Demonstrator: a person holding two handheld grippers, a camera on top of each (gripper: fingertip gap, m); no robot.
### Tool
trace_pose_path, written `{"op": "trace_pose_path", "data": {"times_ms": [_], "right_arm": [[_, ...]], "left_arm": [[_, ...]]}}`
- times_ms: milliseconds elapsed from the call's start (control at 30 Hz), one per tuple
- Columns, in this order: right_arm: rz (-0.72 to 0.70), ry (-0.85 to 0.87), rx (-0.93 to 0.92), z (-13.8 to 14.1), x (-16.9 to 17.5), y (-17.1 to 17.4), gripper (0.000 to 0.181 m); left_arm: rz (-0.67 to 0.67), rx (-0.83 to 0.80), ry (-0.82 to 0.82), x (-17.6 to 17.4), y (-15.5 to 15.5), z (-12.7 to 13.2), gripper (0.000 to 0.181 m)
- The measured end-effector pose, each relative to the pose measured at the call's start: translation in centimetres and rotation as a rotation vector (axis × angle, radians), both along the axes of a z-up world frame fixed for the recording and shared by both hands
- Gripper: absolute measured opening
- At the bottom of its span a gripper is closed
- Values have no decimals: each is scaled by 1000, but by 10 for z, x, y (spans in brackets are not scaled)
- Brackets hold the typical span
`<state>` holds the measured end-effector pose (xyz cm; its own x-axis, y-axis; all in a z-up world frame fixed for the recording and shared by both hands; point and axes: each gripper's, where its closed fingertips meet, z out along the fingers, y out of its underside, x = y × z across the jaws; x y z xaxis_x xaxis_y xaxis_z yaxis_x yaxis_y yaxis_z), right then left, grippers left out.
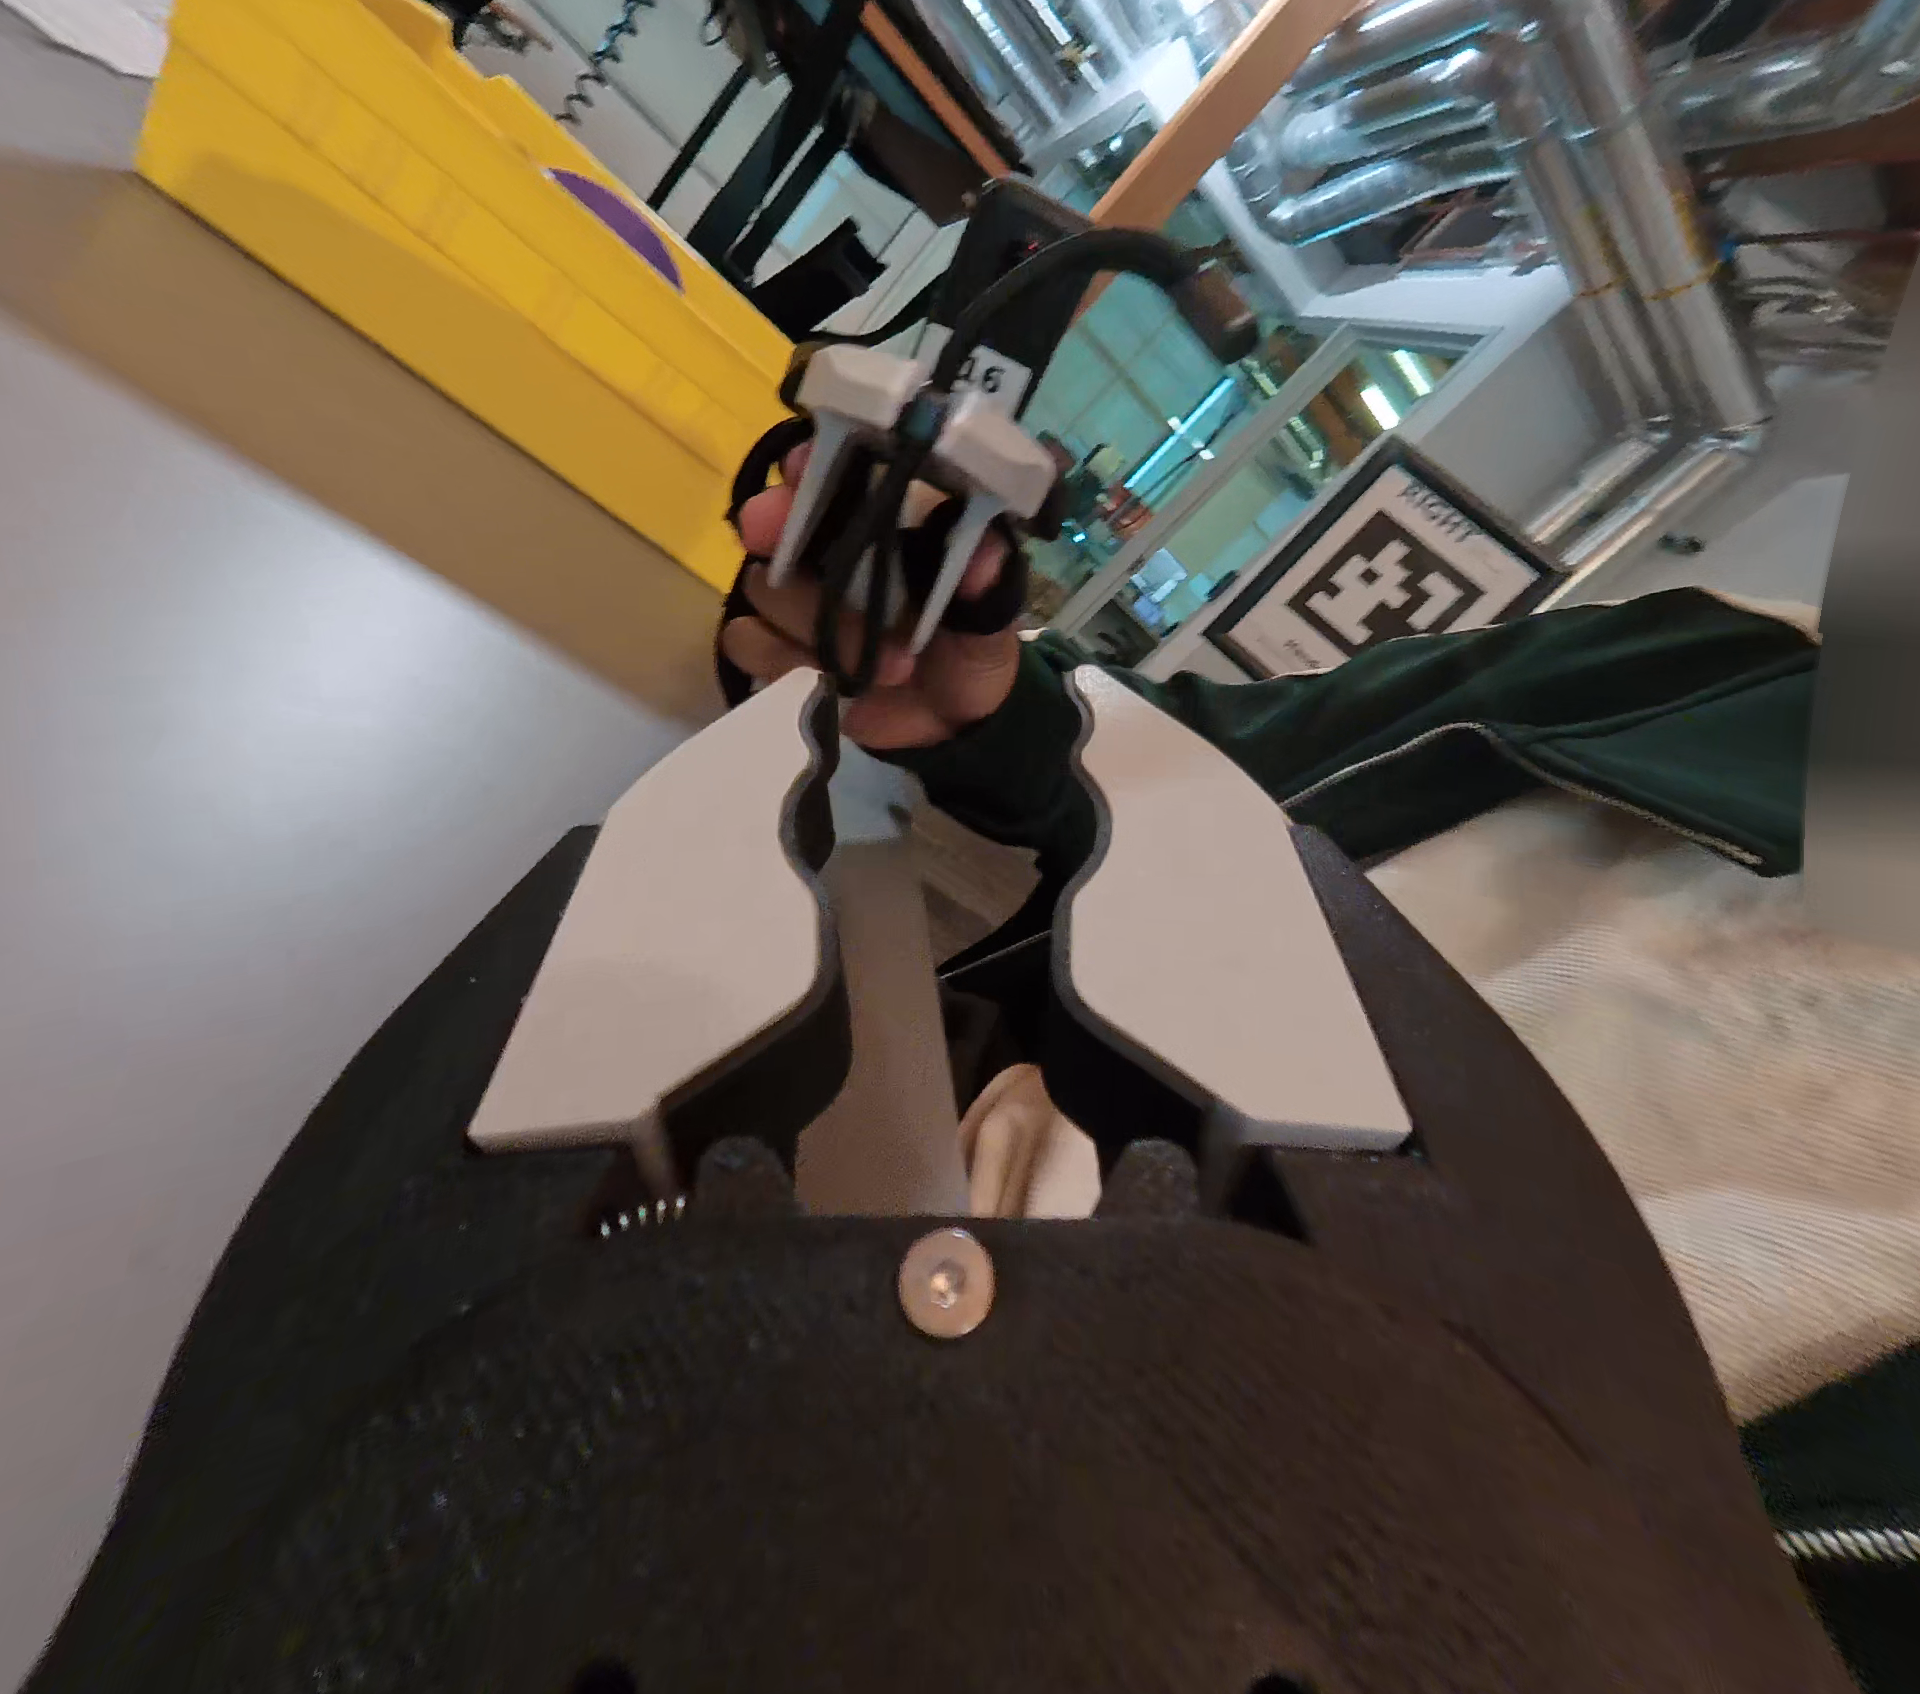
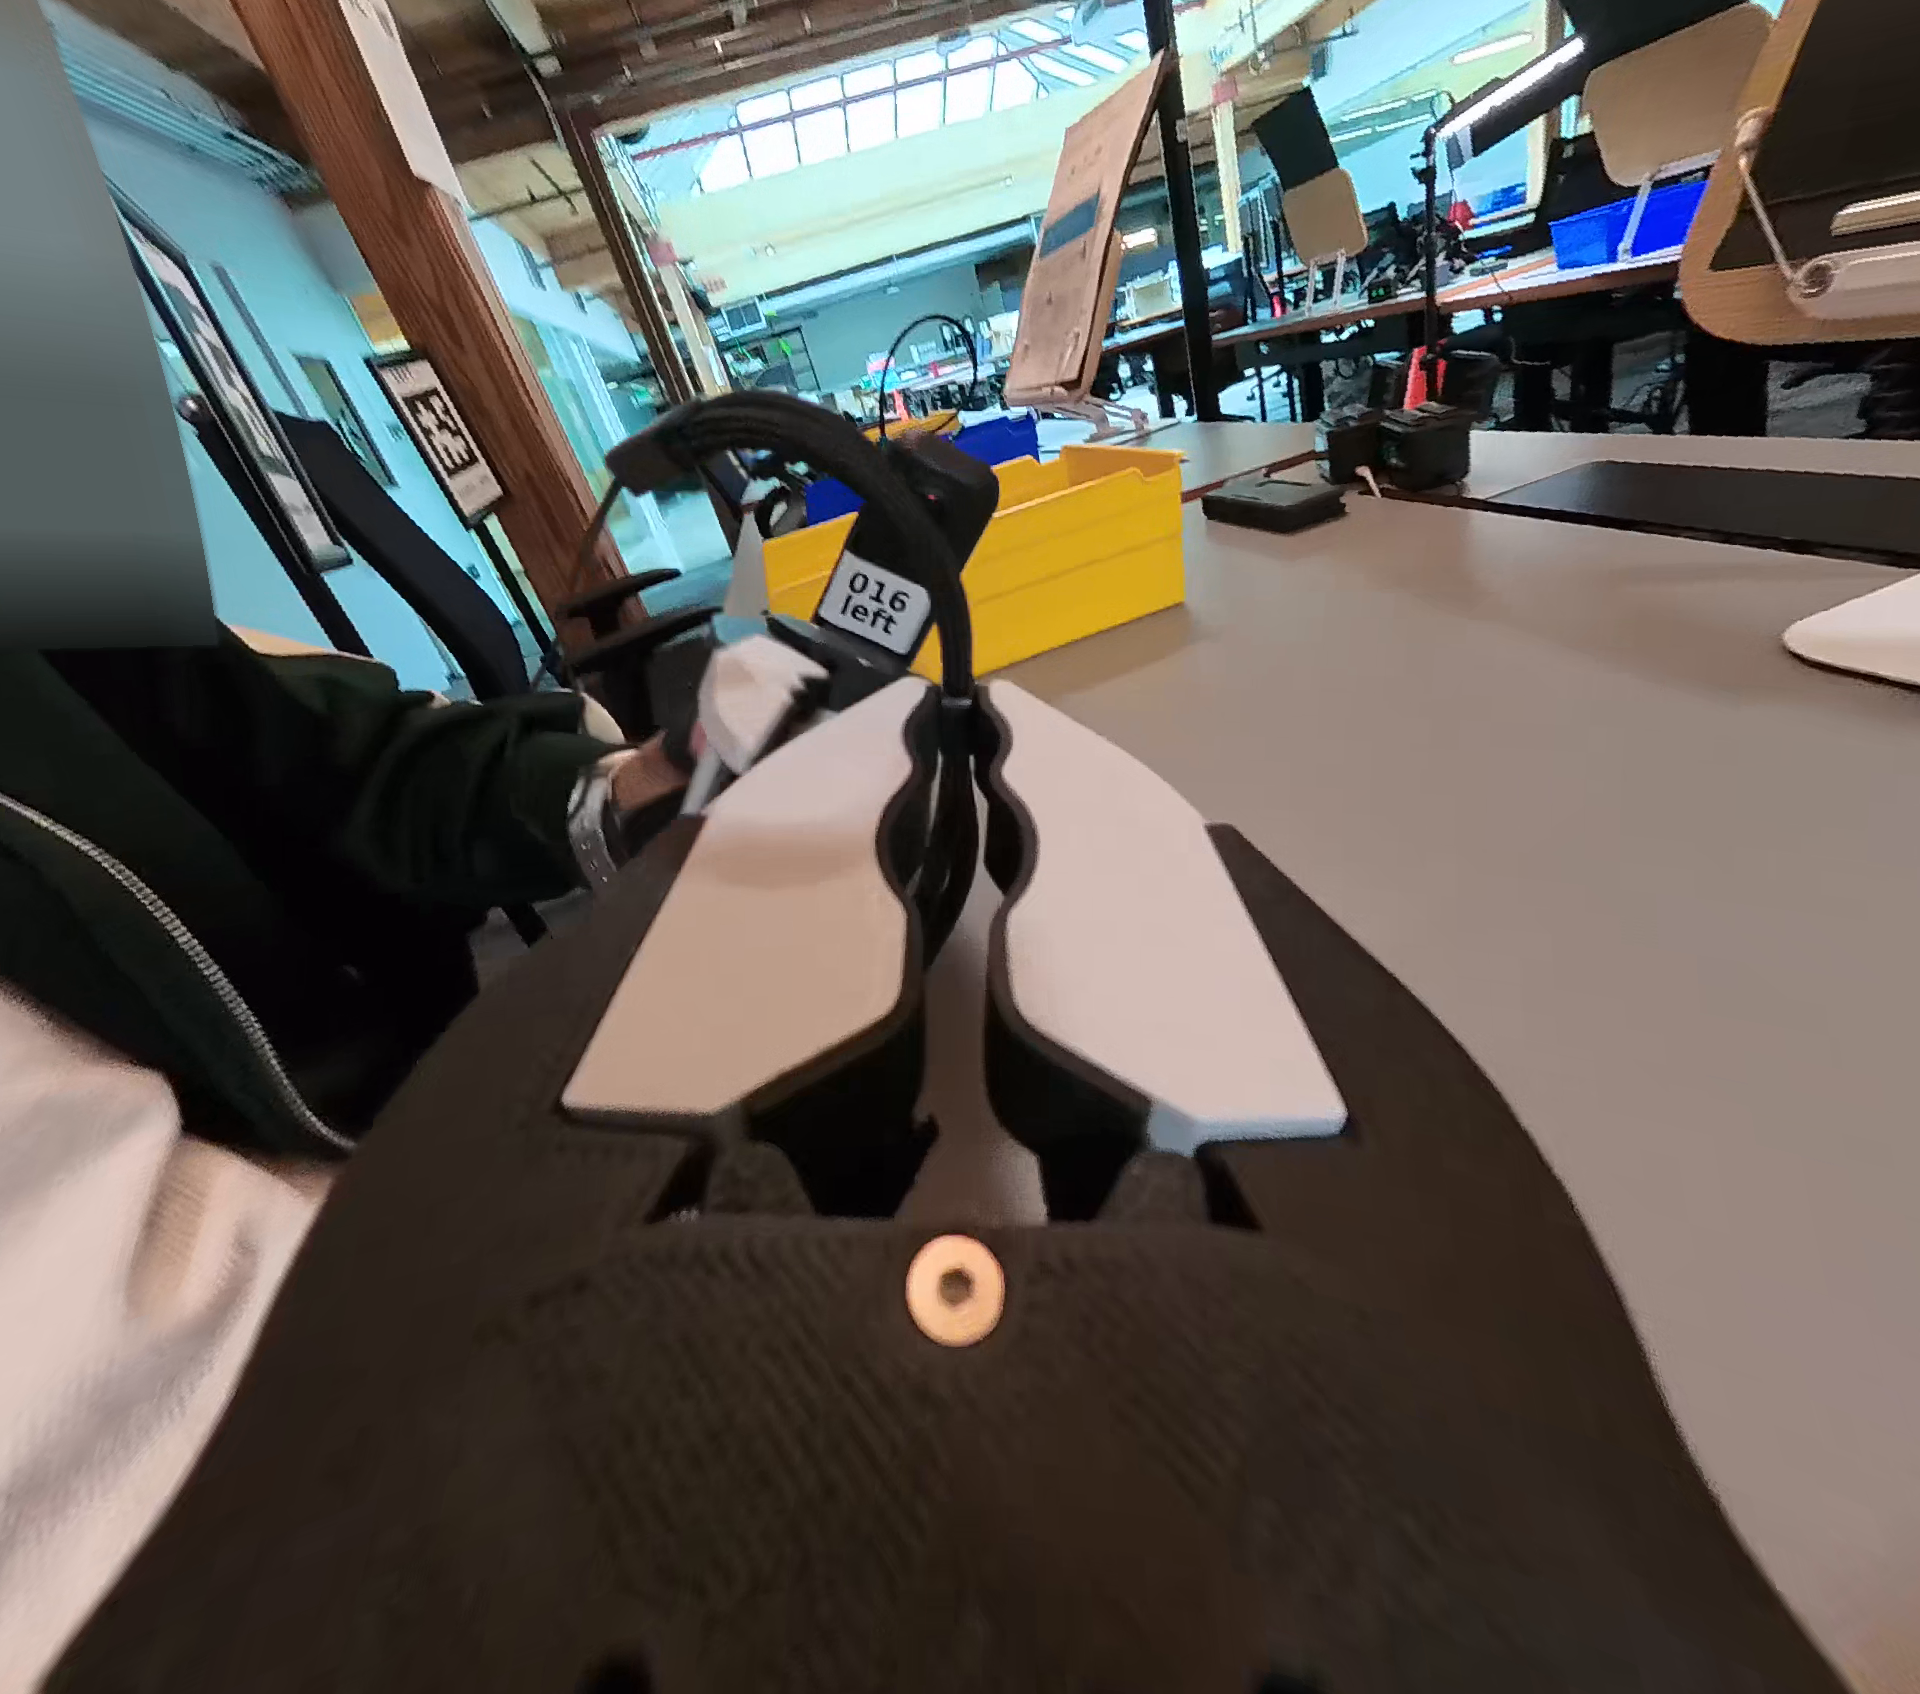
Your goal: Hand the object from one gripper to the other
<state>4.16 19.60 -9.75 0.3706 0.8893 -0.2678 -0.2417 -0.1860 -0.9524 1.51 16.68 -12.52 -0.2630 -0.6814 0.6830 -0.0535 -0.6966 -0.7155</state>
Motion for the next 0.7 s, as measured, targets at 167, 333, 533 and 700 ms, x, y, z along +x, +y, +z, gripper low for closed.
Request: {"op": "trace_pose_path", "data": {"times_ms": [167, 333, 533, 700], "right_arm": [[90, 67, 2, 10, -14, -15, 5], [155, 84, 0, 13, -21, -24, 6], [194, 96, -11, 14, -29, -30, 6], [203, 97, -8, 15, -32, -33, 5]], "left_arm": [[-3, 71, 78, 7, -6, -15, 39], [-131, 58, 37, 10, -27, -11, 29], [-201, 15, -7, 12, -40, -7, 16], [-203, 1, -34, 9, -39, -2, 5]]}}
